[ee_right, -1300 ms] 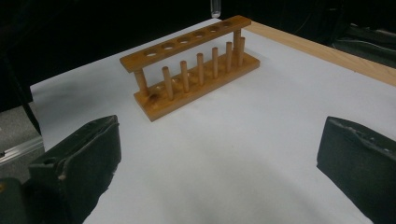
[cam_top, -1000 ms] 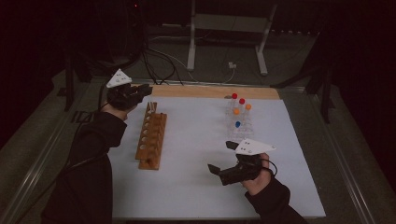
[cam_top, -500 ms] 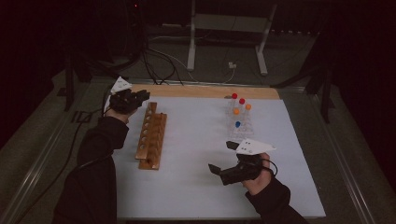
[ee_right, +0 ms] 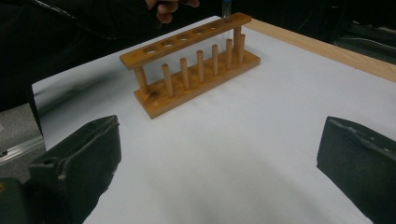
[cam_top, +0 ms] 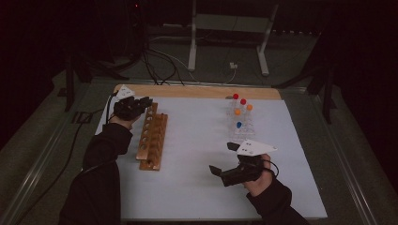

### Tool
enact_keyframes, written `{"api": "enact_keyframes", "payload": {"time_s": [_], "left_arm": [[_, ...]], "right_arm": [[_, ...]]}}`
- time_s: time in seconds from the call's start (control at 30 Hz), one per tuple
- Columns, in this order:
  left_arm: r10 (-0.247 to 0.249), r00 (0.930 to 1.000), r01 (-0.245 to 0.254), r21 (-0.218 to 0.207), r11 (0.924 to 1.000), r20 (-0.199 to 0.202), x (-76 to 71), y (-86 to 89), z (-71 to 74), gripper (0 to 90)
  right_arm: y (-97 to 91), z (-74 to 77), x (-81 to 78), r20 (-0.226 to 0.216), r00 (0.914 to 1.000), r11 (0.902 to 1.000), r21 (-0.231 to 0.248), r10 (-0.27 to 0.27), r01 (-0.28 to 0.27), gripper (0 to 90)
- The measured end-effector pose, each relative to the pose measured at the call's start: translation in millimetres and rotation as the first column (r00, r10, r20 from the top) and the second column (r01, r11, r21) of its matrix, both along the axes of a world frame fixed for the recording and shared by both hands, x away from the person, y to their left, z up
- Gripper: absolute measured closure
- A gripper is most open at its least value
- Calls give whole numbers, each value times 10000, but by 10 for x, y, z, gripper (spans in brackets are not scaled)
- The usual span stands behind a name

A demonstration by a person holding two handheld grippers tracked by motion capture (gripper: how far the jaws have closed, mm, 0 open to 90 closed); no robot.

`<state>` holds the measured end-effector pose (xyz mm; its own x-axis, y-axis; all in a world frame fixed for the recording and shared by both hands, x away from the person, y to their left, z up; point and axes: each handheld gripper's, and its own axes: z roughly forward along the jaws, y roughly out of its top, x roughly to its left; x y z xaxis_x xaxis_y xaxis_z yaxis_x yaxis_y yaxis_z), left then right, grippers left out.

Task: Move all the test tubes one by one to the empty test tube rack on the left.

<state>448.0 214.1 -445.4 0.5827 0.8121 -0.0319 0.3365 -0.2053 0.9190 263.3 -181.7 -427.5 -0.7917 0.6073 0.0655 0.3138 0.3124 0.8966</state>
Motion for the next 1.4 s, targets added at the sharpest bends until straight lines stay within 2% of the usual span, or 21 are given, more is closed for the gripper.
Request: {"api": "enact_keyframes", "payload": {"time_s": [0.37,0.7,0.83,0.9,0.97,1.07,1.17,1.23,1.3,1.4], "left_arm": [[88,10000,-88,86,9999,4,8,-10,-127,776],[34,9997,-29,199,9998,-245,19,-18,-92,753],[-103,9995,105,56,9999,-289,-12,-6,-26,577],[-51,9999,52,85,10000,-146,-55,1,42,475],[-209,9997,208,-79,9998,-94,-110,20,127,405],[-488,9988,485,-361,9982,-79,-217,35,256,274],[-952,9954,945,-528,9941,-107,-353,28,363,161],[-1217,9925,1210,-532,9912,-105,-453,14,409,129],[-1428,9897,1421,-531,9884,-101,-557,1,442,74],[-1794,9838,1789,-612,9820,-41,-729,-18,468,20]], "right_arm": [[-4,7,-6,4,10000,10000,19,28,-28,0],[-13,32,-4,4,9999,9998,108,148,-148,0],[-53,74,9,247,9995,9992,324,208,-216,0],[-89,106,24,640,9974,9975,586,346,-383,0],[-126,146,39,976,9939,9953,771,513,-590,0],[-173,214,67,1377,9896,9965,667,413,-509,0],[-227,304,106,1489,9887,9985,483,167,-241,1],[-271,362,144,1510,9885,9989,471,4,-76,0],[-318,406,200,1283,9916,9985,537,-130,62,0],[-386,442,271,1308,9904,9979,542,-435,367,0]]}}
